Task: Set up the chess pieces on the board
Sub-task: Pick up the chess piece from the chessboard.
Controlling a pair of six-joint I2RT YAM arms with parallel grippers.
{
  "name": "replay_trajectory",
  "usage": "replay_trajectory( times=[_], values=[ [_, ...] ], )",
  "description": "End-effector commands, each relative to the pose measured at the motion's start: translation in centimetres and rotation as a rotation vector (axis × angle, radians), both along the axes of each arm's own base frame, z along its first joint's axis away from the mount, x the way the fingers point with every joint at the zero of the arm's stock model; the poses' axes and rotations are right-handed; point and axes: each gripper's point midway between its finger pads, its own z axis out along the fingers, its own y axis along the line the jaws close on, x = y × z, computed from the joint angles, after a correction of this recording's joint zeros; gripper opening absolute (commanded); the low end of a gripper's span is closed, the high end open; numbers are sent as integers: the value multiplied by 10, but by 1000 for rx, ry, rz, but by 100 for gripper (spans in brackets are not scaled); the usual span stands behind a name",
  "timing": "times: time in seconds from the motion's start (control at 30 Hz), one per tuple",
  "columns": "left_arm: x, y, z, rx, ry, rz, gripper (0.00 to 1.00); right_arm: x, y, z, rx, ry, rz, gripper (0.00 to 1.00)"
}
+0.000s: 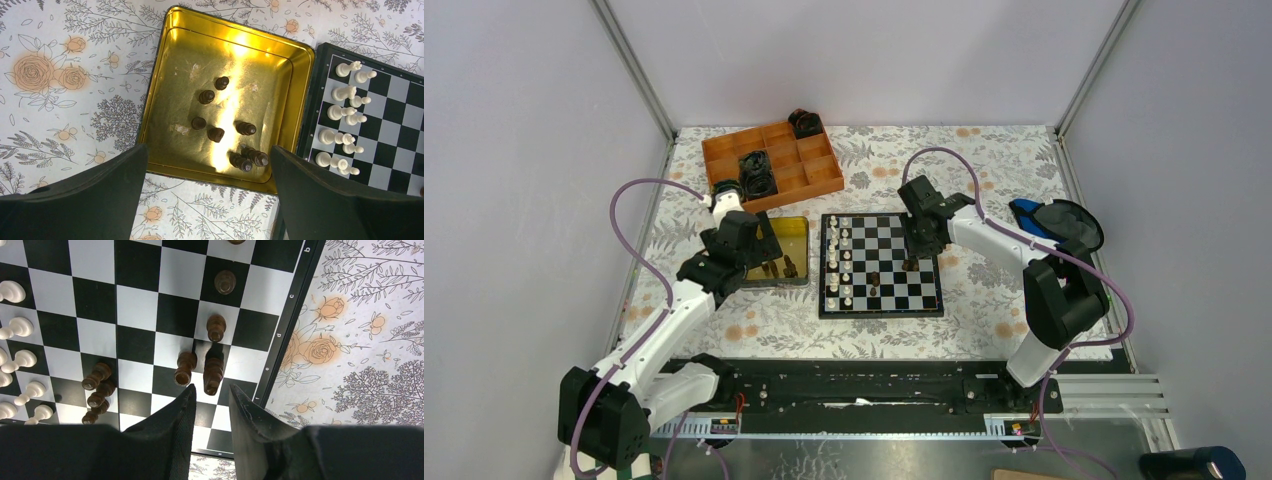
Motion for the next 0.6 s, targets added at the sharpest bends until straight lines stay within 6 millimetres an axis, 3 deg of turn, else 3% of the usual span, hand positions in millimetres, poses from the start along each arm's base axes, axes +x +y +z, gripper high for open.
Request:
replay_trajectory(
  times=[0.0, 0.43, 0.57],
  values=[
    [4, 3, 2, 19, -20, 10, 99, 0, 5, 0, 10, -8, 0, 36],
    [5, 2, 1, 19, -18, 5, 99, 0, 6, -11, 11, 6, -3, 33],
    [5, 1, 1, 19, -17, 4, 99, 1, 7, -13, 9, 7, -4, 28]
  ],
)
